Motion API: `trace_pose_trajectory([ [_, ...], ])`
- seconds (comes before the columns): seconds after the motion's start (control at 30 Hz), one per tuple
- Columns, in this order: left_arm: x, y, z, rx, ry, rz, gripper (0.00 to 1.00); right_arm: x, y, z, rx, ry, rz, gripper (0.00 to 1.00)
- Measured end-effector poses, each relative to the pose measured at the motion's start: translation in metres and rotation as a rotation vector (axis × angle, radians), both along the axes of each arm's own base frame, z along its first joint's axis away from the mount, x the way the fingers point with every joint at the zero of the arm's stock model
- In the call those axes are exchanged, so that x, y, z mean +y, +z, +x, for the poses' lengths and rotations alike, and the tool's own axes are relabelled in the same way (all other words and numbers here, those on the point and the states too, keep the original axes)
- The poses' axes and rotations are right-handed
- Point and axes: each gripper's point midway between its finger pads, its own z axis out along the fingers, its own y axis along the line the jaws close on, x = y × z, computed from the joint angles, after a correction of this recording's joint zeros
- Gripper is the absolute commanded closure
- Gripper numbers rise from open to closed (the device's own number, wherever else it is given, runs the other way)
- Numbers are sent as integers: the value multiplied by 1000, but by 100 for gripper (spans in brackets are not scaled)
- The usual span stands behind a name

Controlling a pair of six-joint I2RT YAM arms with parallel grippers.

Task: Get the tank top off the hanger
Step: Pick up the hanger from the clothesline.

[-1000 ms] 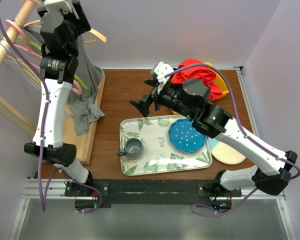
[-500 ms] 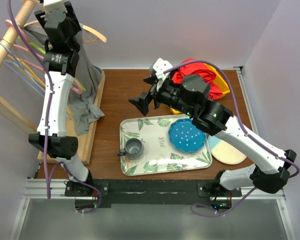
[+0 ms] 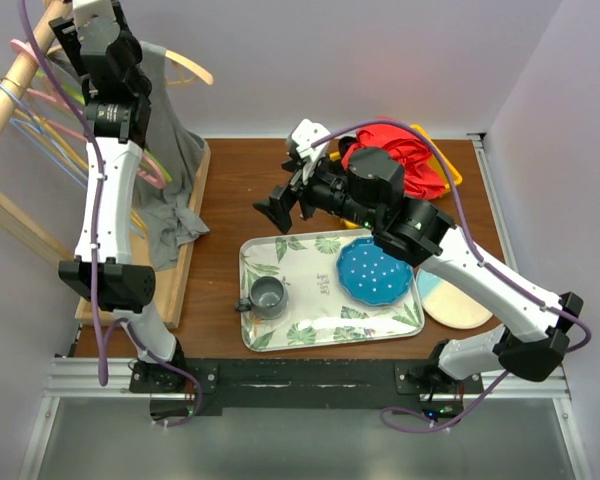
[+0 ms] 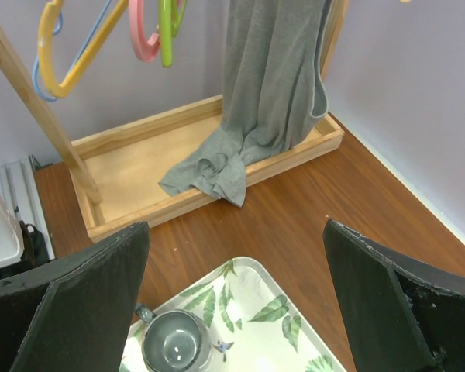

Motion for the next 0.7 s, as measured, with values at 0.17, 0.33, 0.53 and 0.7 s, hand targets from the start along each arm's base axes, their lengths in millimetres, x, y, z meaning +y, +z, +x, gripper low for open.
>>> trace_pose_trajectory([
  [0.17, 2, -5, 7, 13, 7, 14, 38, -1, 11, -1, -11, 2, 16, 2],
  [0.33, 5, -11, 17, 13, 14, 21, 42, 1, 16, -1, -15, 3, 20, 2],
  [0.53, 12, -9, 20, 13, 30, 37, 43, 6, 7, 3, -2, 2, -5, 2],
  [0.7, 21, -9, 24, 8, 50, 48, 41, 7, 1, 4, 4, 0, -21, 2],
])
